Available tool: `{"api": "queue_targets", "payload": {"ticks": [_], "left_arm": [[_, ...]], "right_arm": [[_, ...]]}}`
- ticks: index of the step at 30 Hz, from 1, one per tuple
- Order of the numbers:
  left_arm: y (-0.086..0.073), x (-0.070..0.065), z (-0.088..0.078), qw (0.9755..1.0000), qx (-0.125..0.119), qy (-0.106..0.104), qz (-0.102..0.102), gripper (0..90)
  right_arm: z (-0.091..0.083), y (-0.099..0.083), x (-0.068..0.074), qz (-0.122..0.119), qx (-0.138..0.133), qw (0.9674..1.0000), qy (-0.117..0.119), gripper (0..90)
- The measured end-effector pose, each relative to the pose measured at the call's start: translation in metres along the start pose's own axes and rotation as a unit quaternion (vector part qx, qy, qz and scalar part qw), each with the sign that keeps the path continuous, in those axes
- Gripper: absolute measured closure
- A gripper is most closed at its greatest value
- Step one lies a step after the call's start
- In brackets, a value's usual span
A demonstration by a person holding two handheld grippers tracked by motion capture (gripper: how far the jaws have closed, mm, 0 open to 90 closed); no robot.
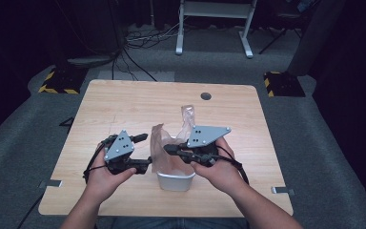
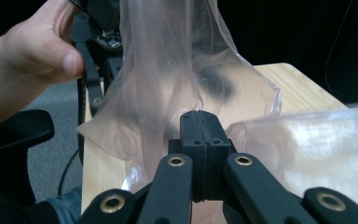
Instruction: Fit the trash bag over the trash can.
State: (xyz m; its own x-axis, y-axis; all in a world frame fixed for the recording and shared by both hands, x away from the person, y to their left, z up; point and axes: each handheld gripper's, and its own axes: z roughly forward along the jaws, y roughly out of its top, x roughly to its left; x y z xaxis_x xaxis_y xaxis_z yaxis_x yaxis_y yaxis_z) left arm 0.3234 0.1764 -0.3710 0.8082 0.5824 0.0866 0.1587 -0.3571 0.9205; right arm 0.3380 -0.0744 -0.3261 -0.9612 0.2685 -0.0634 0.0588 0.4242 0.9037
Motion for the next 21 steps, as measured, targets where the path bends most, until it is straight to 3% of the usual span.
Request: {"api": "queue_targets", "payload": {"ticks": [1, 3, 5, 7, 10, 13, 16, 19, 21], "left_arm": [[0.004, -0.001, 0.005, 0.9998, -0.004, -0.011, 0.013, 26.4], [0.007, -0.001, 0.009, 0.9995, -0.004, -0.024, 0.02, 26.0], [0.009, -0.001, 0.011, 0.9993, -0.005, -0.028, 0.024, 25.7], [0.013, -0.004, 0.015, 0.9983, -0.003, -0.037, 0.045, 24.7], [0.016, -0.01, 0.017, 0.997, 0.002, -0.051, 0.058, 26.6], [0.017, -0.011, 0.016, 0.9966, 0.004, -0.065, 0.051, 54.0], [0.016, -0.007, 0.013, 0.9977, 0.012, -0.053, 0.041, 72.5], [0.015, -0.003, 0.008, 0.9984, 0.01, -0.051, 0.021, 82.2], [0.014, -0.002, 0.007, 0.9988, 0.009, -0.045, 0.018, 83.5]], "right_arm": [[0.001, -0.001, -0.001, 0.004, -0.002, 1.0, 0.001, 90.0], [0.004, -0.002, -0.002, 0.013, -0.006, 0.9999, 0.008, 90.0], [0.005, -0.002, -0.002, 0.015, -0.008, 0.9998, 0.012, 90.0], [0.009, -0.002, -0.002, 0.018, -0.013, 0.9996, 0.017, 90.0], [0.012, -0.002, -0.001, 0.021, -0.014, 0.9996, 0.016, 90.0], [0.011, -0.004, -0.001, 0.02, -0.014, 0.9997, 0.01, 90.0], [0.005, -0.005, -0.001, 0.022, -0.018, 0.9996, 0.001, 90.0], [-0.004, -0.006, -0.003, 0.027, -0.019, 0.9994, -0.012, 90.0], [-0.008, -0.007, -0.003, 0.027, -0.019, 0.9993, -0.016, 90.0]]}}
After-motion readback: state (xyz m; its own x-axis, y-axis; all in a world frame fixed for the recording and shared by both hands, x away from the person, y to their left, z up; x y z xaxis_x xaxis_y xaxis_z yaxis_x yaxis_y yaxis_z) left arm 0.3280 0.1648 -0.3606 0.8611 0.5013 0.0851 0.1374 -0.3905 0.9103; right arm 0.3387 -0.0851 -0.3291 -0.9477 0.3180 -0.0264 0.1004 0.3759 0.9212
